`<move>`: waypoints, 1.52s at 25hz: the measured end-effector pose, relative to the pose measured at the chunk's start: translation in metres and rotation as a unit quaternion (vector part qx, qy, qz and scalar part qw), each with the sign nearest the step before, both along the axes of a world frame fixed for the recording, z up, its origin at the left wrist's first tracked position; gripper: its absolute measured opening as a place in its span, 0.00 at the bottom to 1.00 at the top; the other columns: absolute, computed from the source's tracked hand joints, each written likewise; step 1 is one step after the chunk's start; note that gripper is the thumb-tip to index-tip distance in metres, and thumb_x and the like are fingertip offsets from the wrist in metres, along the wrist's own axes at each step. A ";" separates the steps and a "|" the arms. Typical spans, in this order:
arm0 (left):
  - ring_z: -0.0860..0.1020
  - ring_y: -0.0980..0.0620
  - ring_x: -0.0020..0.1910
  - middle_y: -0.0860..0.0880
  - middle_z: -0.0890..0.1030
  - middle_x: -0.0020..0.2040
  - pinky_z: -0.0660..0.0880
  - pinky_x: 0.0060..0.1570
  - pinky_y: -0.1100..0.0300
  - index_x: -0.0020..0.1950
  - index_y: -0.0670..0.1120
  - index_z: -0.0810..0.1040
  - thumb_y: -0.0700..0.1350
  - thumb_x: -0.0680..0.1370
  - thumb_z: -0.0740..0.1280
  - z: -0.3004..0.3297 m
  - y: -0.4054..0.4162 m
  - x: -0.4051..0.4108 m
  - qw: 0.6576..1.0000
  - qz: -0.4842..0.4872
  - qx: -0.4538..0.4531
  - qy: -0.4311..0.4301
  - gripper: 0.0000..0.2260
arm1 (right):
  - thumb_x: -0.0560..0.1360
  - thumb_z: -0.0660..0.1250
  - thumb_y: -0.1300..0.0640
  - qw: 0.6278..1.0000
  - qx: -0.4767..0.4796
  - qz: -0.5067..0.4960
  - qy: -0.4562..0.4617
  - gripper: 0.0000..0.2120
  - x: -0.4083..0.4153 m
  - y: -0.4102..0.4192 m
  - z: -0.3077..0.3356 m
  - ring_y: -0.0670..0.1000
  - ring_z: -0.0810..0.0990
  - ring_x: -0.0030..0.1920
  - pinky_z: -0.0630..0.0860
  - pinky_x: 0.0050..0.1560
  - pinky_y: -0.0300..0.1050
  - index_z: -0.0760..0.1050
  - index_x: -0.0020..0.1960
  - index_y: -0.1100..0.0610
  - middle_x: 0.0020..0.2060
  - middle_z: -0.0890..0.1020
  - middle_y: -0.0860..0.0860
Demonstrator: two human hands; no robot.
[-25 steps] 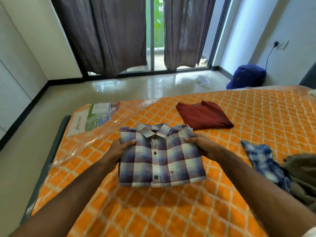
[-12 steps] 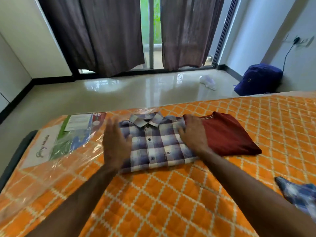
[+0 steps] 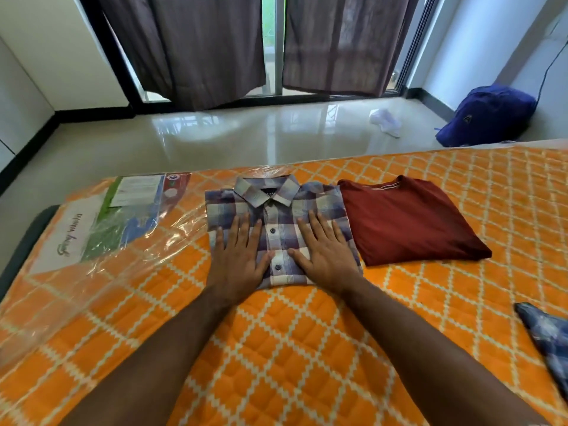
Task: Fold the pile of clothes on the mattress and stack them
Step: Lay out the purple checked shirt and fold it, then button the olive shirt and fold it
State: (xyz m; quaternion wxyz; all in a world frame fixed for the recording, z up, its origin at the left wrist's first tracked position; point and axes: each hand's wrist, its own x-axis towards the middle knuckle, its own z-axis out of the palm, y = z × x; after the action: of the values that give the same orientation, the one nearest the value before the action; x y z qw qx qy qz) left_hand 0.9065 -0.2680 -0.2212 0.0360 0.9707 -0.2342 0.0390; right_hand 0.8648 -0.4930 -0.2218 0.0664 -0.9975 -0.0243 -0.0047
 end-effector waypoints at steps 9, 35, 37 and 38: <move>0.47 0.43 0.81 0.41 0.46 0.82 0.46 0.77 0.37 0.82 0.42 0.46 0.63 0.83 0.50 0.038 0.004 -0.138 0.984 -0.023 0.102 0.144 0.35 | 0.81 0.61 0.43 0.994 -0.006 0.021 0.110 0.36 -0.186 -0.025 0.059 0.57 0.55 0.80 0.52 0.79 0.54 0.51 0.82 0.58 0.81 0.54 0.57; 0.54 0.49 0.80 0.48 0.51 0.82 0.61 0.75 0.50 0.82 0.50 0.49 0.53 0.79 0.71 0.208 -0.269 -0.465 0.856 -0.408 -0.171 0.268 0.40 | 0.86 0.56 0.47 0.919 0.117 -0.348 -0.145 0.18 -0.581 -0.195 0.237 0.59 0.76 0.59 0.74 0.58 0.60 0.81 0.62 0.54 0.55 0.77 0.54; 0.53 0.48 0.80 0.48 0.51 0.82 0.62 0.75 0.47 0.82 0.50 0.48 0.52 0.78 0.72 0.217 -0.278 -0.466 0.857 -0.400 -0.195 0.261 0.41 | 0.86 0.56 0.48 0.921 0.111 -0.310 -0.207 0.16 -0.583 -0.184 0.259 0.58 0.77 0.55 0.75 0.56 0.60 0.80 0.59 0.54 0.54 0.79 0.53; 0.56 0.48 0.79 0.47 0.54 0.81 0.64 0.74 0.47 0.82 0.49 0.51 0.51 0.78 0.72 0.222 -0.281 -0.467 0.854 -0.395 -0.213 0.263 0.40 | 0.86 0.57 0.49 0.914 0.160 -0.289 -0.236 0.16 -0.582 -0.176 0.274 0.57 0.79 0.54 0.76 0.56 0.58 0.81 0.59 0.55 0.54 0.81 0.53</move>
State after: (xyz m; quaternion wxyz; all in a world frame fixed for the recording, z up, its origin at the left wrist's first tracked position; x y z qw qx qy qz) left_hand 0.4397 -0.5494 0.0008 0.3147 0.7391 -0.5655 -0.1868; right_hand 0.2824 -0.6687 0.0520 0.2128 -0.9068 0.2512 -0.2632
